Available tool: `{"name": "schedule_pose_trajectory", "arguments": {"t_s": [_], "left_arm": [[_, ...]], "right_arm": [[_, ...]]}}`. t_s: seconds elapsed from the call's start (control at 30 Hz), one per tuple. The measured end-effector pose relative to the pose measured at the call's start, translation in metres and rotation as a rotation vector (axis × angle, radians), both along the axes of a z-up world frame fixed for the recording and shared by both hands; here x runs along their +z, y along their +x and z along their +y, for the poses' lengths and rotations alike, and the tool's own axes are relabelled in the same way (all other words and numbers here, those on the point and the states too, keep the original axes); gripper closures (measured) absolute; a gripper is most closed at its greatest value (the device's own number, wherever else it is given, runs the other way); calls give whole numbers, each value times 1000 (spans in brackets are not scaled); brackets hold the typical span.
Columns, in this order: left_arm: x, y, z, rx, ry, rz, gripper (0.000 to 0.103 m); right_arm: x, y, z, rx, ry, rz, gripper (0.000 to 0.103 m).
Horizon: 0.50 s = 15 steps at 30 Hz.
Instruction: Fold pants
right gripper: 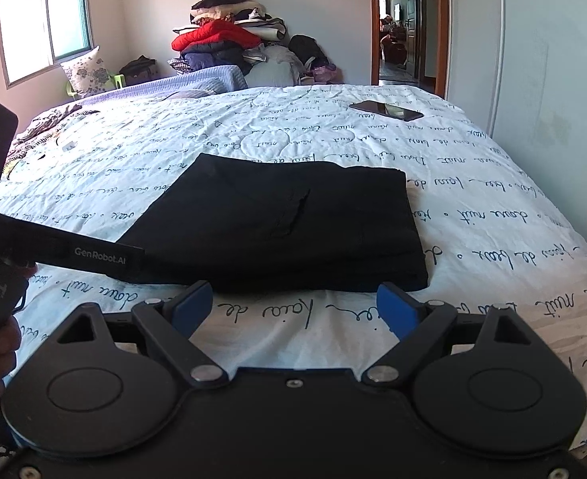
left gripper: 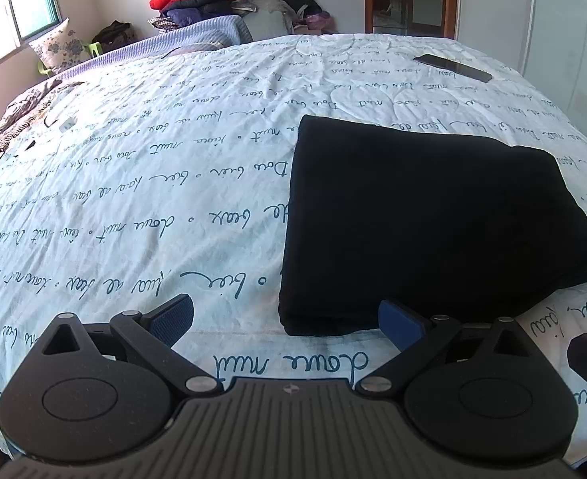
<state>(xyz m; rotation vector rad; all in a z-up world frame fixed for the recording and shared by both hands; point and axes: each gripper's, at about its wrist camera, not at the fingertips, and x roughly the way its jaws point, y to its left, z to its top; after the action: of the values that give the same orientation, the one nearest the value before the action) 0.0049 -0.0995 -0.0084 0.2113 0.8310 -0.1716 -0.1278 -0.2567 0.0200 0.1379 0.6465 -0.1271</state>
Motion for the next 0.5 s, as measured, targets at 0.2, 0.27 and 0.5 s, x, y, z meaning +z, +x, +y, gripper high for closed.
{"name": "schedule_pose_trajectory", "arguments": {"t_s": [0.2,0.27,0.5], "left_arm": [[0,1,2,4,1,1,3],[-1,2,2,6,2,0,3],[-1,2,3,11,4,-2,3]], "right_arm": [[0,0,1,6,0,4,13],[0,0,1,6,0,4,13],[-1,0,2,12,3,5,13]]}}
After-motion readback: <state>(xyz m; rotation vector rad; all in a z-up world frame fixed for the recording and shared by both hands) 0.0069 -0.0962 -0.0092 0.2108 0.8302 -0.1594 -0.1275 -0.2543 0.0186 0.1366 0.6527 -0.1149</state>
